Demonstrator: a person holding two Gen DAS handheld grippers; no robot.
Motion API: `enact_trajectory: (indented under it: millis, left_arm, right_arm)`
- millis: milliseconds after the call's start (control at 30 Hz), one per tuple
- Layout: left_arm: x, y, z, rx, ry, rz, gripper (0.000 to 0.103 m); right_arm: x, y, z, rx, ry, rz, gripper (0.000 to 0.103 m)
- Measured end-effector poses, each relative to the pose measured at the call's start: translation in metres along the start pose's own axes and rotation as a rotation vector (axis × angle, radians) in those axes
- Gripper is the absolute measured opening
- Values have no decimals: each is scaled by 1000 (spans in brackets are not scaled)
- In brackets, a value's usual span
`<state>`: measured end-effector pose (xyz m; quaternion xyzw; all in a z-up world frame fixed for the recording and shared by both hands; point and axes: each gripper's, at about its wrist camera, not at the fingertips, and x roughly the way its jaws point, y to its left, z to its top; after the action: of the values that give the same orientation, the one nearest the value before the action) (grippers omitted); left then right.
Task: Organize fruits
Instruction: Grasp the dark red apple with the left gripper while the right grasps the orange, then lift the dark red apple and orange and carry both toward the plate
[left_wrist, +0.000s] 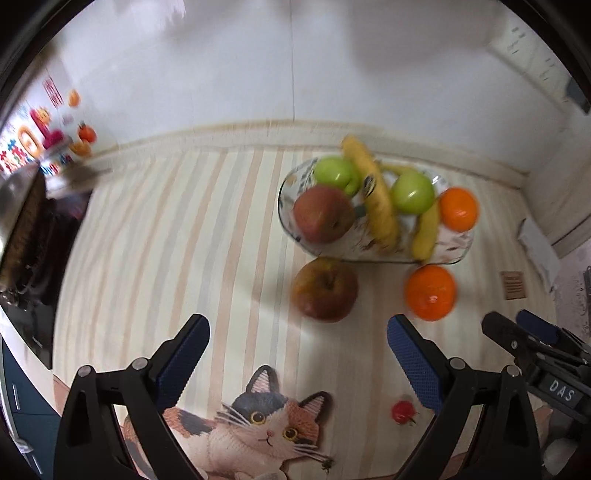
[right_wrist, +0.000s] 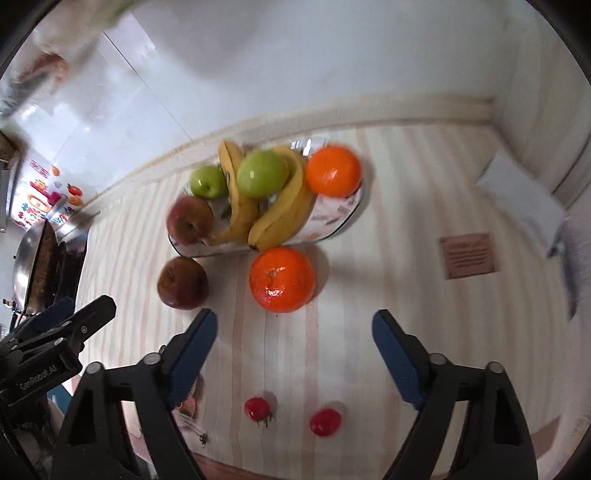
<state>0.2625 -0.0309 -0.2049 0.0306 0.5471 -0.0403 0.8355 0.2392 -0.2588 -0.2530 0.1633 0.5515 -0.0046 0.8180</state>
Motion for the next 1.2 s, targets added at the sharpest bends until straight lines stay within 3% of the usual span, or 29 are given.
enact_trajectory:
  millis: [167,267,333,400,533,667,733,767,1000,1200]
  left_arm:
    - [42,8,7,-6,89,-44,98]
    - [60,6,13,10,131,-89,98]
    - [69,3,15,16,153,-109,98]
    - [81,-1,19,28,184,-134,98]
    - [103,-17,25,73,245,-170,98]
    - [117,-29,29,99,266,-185,91]
    - [122,-33,30,131,263,-176,71]
    - [124,-34,30,140,272,-182,66]
    - [111,-37,14,161,273,-191,65]
    - [87,-29,-32,176,309,-194,65]
  right_arm:
    - [65,13,16,-12,97,43,85]
    - [97,18,20,-11,136,-3,86]
    - [111,17,21,-7,146,-5,78]
    - [113,17,22,-18,127,-26,69]
    - [113,10,18,-17,140,-14,68]
    - [110,-3,9,1,161,-16,68]
    - [108,-7,7,0,165,-25,68]
    - [108,-8,5,-3,166,-28,68]
    - [112,-4,-6,-8,202,-15,68]
    - [107,12,-29,-67,255,4,68]
